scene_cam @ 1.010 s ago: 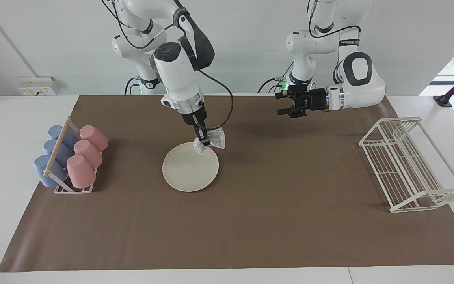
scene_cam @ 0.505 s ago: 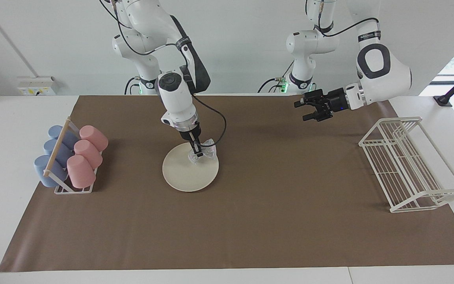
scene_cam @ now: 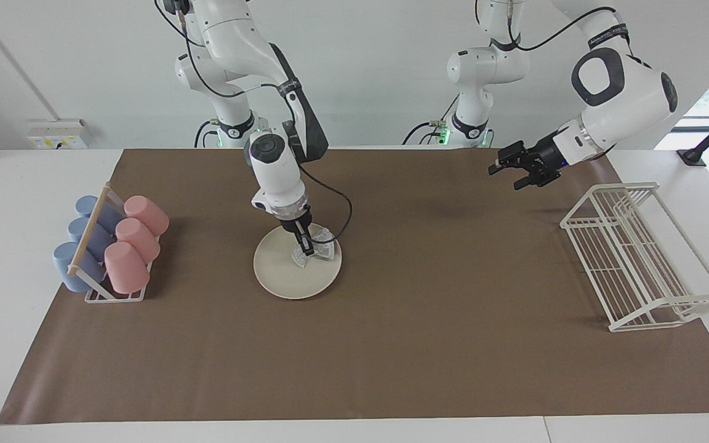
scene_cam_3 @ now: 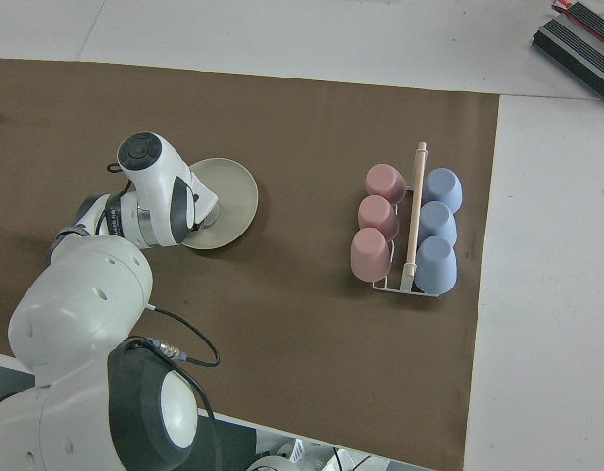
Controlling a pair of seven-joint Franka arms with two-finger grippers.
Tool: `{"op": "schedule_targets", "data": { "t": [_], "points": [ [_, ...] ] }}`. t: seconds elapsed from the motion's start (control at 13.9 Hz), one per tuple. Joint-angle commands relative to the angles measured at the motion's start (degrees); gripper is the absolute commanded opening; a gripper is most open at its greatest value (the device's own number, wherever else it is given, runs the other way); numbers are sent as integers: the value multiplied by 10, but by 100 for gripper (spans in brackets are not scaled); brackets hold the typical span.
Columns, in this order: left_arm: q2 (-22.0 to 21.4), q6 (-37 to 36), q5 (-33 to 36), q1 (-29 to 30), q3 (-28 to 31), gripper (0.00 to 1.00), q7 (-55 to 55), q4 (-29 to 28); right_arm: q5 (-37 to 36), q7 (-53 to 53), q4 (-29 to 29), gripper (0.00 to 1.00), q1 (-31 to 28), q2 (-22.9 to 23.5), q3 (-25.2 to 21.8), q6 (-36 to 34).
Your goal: Wipe plate with sponge
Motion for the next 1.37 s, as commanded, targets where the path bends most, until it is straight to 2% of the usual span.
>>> {"op": "schedule_targets", "data": {
  "t": [0.0, 0.43, 0.58, 1.08, 1.3],
  "points": [
    [-8, 9, 61, -2, -4, 100, -31, 5, 11, -65, -6, 0, -37, 2, 5, 10],
    [-7, 16, 65, 5, -4, 100, -38, 7, 11, -150, -4, 0, -74, 4, 5, 12],
    [-7, 19, 64, 5, -4, 100, -57, 7, 13, -142, -5, 0, -65, 4, 6, 12],
    [-7, 25, 65, 5, -4, 100, -92, 6, 114, -94, -5, 0, -3, 9, 5, 27],
    [-7, 29, 65, 4, -4, 100, -92, 6, 118, -112, -5, 0, -7, 10, 4, 36]
  ]
}}
